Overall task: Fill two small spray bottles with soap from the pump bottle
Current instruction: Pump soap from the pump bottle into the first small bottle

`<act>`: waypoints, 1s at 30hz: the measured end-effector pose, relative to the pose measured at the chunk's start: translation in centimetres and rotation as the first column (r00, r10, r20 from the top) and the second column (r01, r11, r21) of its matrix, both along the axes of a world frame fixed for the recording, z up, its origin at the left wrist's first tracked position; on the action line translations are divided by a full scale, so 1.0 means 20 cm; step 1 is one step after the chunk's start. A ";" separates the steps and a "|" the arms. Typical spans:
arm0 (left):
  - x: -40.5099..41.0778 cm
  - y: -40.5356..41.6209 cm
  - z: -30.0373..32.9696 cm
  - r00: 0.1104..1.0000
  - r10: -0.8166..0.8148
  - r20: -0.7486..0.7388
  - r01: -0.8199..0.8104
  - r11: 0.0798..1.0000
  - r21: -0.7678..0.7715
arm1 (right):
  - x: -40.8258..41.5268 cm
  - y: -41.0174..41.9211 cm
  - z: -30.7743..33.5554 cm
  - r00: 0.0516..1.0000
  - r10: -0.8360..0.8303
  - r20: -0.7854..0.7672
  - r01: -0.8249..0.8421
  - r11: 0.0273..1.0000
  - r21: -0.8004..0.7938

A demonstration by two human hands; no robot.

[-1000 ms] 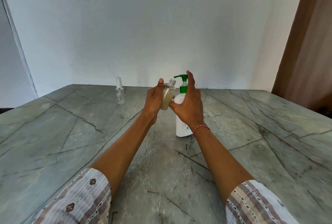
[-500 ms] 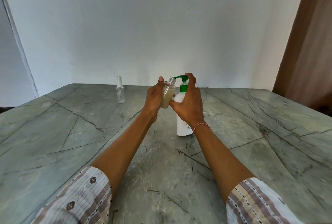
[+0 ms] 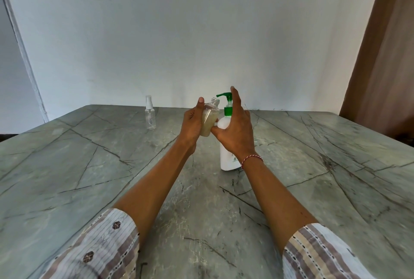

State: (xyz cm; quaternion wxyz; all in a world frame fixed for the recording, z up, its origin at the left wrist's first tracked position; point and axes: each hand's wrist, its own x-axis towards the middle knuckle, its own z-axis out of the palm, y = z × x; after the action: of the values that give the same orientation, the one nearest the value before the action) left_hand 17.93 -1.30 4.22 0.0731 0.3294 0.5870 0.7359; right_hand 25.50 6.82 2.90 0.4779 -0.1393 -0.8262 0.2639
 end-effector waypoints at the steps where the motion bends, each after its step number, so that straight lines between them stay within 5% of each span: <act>1: 0.00 0.00 0.00 1.000 -0.003 -0.001 0.003 1.000 0.004 | 0.00 0.00 0.00 1.000 0.004 -0.006 -0.005 1.000 -0.004; 30: 0.00 0.00 0.00 1.000 0.009 -0.001 -0.009 1.000 0.015 | 0.00 0.01 -0.01 0.999 0.029 -0.037 -0.030 0.999 -0.016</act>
State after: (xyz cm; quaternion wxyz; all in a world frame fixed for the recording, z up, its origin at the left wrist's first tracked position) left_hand 18.02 -1.34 4.25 0.0671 0.3276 0.5832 0.7403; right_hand 25.46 7.09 2.73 0.4880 -0.1262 -0.8170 0.2802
